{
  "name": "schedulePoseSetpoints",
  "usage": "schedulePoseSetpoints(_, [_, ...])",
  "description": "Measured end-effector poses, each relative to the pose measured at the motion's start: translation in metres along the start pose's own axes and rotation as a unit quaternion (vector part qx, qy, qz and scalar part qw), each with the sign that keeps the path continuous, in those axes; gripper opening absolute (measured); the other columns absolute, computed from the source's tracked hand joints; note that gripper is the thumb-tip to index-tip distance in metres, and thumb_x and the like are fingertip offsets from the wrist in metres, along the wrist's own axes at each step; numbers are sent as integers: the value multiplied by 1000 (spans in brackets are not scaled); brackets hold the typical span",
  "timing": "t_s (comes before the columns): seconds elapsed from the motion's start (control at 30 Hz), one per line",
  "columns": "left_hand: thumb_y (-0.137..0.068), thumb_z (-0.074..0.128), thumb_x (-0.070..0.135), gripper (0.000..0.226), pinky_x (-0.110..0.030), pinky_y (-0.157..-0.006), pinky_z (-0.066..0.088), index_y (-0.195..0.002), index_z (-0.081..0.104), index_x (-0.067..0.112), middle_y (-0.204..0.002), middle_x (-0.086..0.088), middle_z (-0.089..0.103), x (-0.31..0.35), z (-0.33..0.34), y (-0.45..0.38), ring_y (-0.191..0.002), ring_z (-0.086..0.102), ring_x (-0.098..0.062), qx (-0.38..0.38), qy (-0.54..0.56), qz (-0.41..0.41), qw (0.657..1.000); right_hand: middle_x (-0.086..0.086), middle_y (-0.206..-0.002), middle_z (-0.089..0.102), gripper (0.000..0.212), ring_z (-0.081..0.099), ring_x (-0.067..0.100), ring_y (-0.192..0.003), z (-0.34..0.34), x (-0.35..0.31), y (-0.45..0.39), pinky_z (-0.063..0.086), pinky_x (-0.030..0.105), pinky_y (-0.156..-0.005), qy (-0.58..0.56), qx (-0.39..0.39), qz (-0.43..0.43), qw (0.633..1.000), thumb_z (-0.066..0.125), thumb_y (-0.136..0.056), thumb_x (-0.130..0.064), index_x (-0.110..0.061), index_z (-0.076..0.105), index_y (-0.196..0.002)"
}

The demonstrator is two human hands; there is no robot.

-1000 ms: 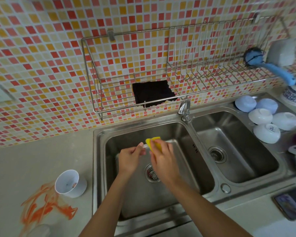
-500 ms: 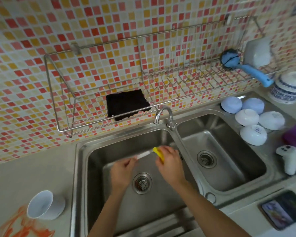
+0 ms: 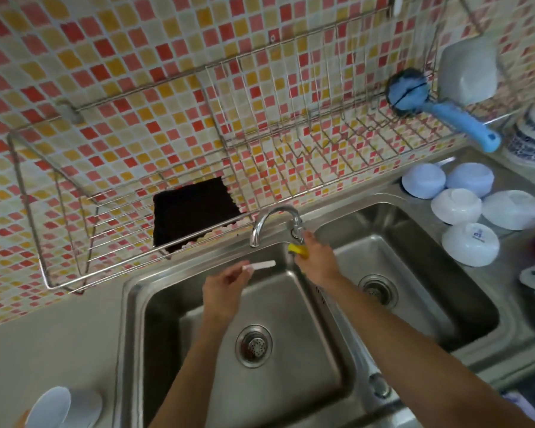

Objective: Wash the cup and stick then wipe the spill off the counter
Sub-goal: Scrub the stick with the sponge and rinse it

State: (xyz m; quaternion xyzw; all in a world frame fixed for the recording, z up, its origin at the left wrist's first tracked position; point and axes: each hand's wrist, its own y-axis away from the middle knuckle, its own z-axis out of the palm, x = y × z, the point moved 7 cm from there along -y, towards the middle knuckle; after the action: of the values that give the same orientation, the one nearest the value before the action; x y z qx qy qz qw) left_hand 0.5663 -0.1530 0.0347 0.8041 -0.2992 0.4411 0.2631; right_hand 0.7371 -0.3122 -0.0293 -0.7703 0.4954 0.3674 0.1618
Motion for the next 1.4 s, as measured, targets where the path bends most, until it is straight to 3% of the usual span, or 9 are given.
schedulePoseSetpoints(0.17, [-85, 72, 23, 23, -26, -88, 54, -106, 75, 15, -93, -1, 76, 7, 9, -6, -79, 68, -3, -7, 14, 4, 1000, 7, -128, 58, 64, 56, 35, -108, 9, 4, -5, 51, 45, -90, 26, -4, -22, 999, 61, -87, -34, -25, 34, -144])
schedulePoseSetpoints(0.3, [-86, 71, 21, 24, -6, -79, 49, -110, 72, 19, -91, 10, 73, 13, 15, -8, -78, 64, 12, -4, 5, 11, 1000, 11, -128, 58, 64, 54, 35, -110, 12, 2, -6, 51, 47, -90, 37, -10, -42, 998, 61, -87, -31, -20, 35, -144])
schedulePoseSetpoints(0.43, [-85, 73, 21, 24, -13, -85, 49, -108, 73, 18, -93, 10, 73, 15, 16, -13, -88, 66, 2, 3, 9, 12, 1000, 10, -123, 61, 60, 51, 33, -109, 10, 6, -6, 50, 48, -90, 11, 5, -36, 999, 61, -87, -31, -21, 38, -142])
schedulePoseSetpoints(0.67, [-86, 70, 21, 14, -1, -67, 43, -97, 77, 16, -85, 6, 75, 31, 21, -17, -73, 65, 8, 7, 23, 29, 999, -4, -117, 65, 57, 60, 19, -97, 2, 8, 10, 53, 36, -86, -102, 85, -35, 991, 61, -86, -32, -27, 45, -141])
schedulePoseSetpoints(0.8, [-88, 68, 19, 13, -1, -68, 43, -98, 75, 17, -87, 7, 75, 36, 22, -12, -75, 65, 9, -3, 34, 48, 998, 1, -101, 67, 51, 58, 8, -71, 1, 14, 26, 47, 22, -67, -200, 69, 29, 977, 60, -91, -18, -19, 50, -141])
schedulePoseSetpoints(0.93, [-87, 69, 13, 23, -3, -74, 47, -110, 73, 12, -93, 3, 75, 34, 19, -6, -80, 67, 8, -5, 42, 60, 997, 3, -100, 65, 40, 55, 8, -68, 15, 29, 31, 43, 9, -53, -321, 31, 130, 938, 50, -96, -12, -21, 55, -135])
schedulePoseSetpoints(1.0, [-87, 69, 16, 26, -7, -79, 50, -113, 72, 14, -96, 4, 75, 31, 16, -4, -86, 69, 2, -9, 35, 63, 997, 10, -112, 65, 38, 59, 19, -81, 25, 33, 33, 51, 21, -62, -384, 7, 191, 903, 48, -94, -14, -24, 60, -129])
schedulePoseSetpoints(1.1, [-88, 68, 19, 26, -8, -79, 50, -114, 71, 18, -96, 7, 75, 29, 8, -1, -88, 69, 2, -7, 17, 69, 997, 22, -115, 58, 34, 58, 31, -90, 43, 34, 40, 51, 27, -51, -466, -50, 272, 840, 45, -92, -16, -24, 61, -121])
schedulePoseSetpoints(1.4, [-87, 69, 24, 27, -15, -85, 51, -115, 70, 23, -99, 10, 74, 11, -26, 8, -90, 68, 3, 31, 34, 28, 999, 17, -105, 59, 28, 58, 23, -80, 67, 0, 51, 49, 26, -54, -570, -165, 290, 751, 57, -93, -24, -16, 56, -120])
